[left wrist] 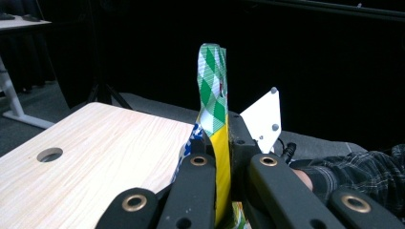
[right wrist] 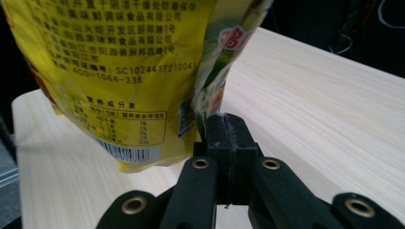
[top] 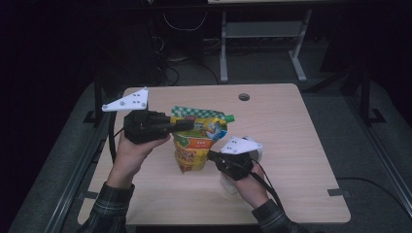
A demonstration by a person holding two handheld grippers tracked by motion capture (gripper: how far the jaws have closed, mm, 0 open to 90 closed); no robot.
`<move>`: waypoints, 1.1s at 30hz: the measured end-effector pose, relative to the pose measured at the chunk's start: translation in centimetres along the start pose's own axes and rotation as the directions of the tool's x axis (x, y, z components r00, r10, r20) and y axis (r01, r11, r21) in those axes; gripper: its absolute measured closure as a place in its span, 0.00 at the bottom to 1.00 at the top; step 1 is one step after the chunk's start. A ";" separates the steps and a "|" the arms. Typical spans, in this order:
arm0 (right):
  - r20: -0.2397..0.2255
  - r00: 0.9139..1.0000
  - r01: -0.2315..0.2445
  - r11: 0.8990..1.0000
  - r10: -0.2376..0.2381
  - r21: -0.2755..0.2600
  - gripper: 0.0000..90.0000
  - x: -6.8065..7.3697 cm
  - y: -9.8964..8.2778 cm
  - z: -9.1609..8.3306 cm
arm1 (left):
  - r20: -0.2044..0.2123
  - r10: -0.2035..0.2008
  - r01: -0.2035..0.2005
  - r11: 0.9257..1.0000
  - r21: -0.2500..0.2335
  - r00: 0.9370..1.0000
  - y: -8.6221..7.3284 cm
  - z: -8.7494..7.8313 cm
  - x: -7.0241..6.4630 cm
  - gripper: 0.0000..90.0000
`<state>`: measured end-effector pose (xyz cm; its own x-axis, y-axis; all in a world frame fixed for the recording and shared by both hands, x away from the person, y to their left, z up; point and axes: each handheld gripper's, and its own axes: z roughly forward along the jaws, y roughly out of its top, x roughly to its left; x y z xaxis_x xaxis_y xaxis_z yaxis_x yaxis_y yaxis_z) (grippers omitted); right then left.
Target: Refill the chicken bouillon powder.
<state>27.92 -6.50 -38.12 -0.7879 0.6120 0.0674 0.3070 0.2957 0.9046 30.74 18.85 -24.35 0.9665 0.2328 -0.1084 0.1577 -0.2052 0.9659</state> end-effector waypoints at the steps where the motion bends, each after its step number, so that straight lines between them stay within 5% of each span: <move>1: -0.006 1.000 -0.001 1.000 0.001 0.003 1.00 0.1 0.0 0.0 | -0.001 0.001 -0.001 1.000 0.004 1.000 0.1 0.1 -0.1 1.00; 16: -0.052 0.998 0.038 0.999 -0.038 0.007 1.00 2.2 -0.6 1.3 | 0.010 -0.001 0.001 0.999 0.039 1.000 0.5 1.4 0.1 1.00; 33: -0.103 0.990 0.095 0.994 -0.099 -0.050 1.00 3.5 -1.5 2.2 | 0.024 -0.010 0.007 0.995 0.103 1.000 0.6 3.9 0.1 1.00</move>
<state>25.90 -3.17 -40.14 -0.8655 0.5005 0.0204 0.2042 0.3154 0.9267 31.71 15.08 -24.70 0.9695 0.2119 -0.1233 0.1846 -0.3002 0.9358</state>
